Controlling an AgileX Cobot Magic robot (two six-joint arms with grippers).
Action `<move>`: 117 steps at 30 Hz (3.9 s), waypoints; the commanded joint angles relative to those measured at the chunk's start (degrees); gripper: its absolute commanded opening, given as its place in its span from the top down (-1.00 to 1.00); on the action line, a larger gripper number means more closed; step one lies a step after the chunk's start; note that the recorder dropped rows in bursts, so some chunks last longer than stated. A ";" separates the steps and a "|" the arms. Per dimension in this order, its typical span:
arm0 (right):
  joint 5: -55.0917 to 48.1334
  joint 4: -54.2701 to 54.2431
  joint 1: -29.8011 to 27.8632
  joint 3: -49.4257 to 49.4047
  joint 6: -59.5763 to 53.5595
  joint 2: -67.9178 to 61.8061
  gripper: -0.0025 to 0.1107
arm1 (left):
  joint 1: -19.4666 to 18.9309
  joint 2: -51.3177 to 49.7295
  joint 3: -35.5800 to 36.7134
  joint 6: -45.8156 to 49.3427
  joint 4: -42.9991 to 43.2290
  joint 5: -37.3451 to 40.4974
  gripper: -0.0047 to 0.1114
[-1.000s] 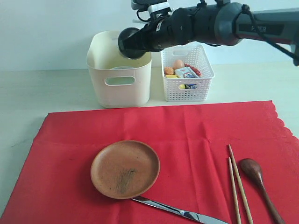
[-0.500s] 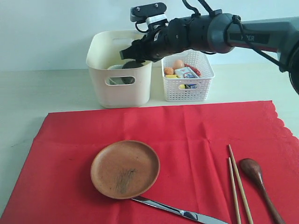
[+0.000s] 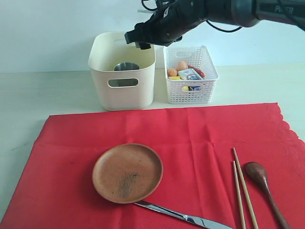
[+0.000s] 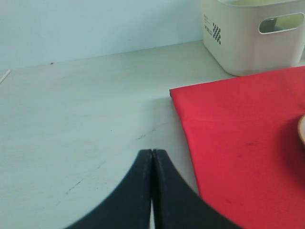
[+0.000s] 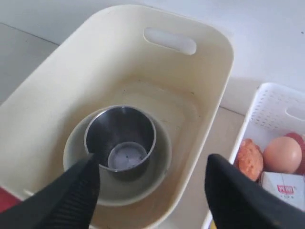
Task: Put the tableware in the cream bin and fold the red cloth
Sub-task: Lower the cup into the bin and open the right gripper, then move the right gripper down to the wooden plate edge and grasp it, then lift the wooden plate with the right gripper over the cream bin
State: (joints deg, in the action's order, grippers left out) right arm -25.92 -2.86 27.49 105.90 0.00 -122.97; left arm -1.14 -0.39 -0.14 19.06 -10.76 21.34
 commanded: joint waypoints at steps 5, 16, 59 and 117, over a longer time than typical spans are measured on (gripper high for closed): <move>-14.92 0.40 -0.15 0.27 -2.77 5.29 -0.14 | 0.23 0.39 0.14 0.21 -0.27 -0.06 0.92; -26.19 -0.14 -0.15 -1.13 -3.84 9.26 -0.14 | 0.23 0.39 0.14 0.21 -0.27 -0.06 0.92; -4.06 -43.74 -0.15 -46.68 -46.83 14.79 -0.14 | 0.23 0.39 0.14 0.21 -0.27 -0.06 0.92; -13.63 -72.06 -0.15 -37.93 -61.58 13.03 0.96 | 0.23 0.39 0.14 0.21 -0.27 -0.06 0.92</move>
State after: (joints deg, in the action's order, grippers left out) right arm -37.75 -74.44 27.49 66.48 -62.35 -110.78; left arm -1.14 -0.39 -0.14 19.06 -10.76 21.34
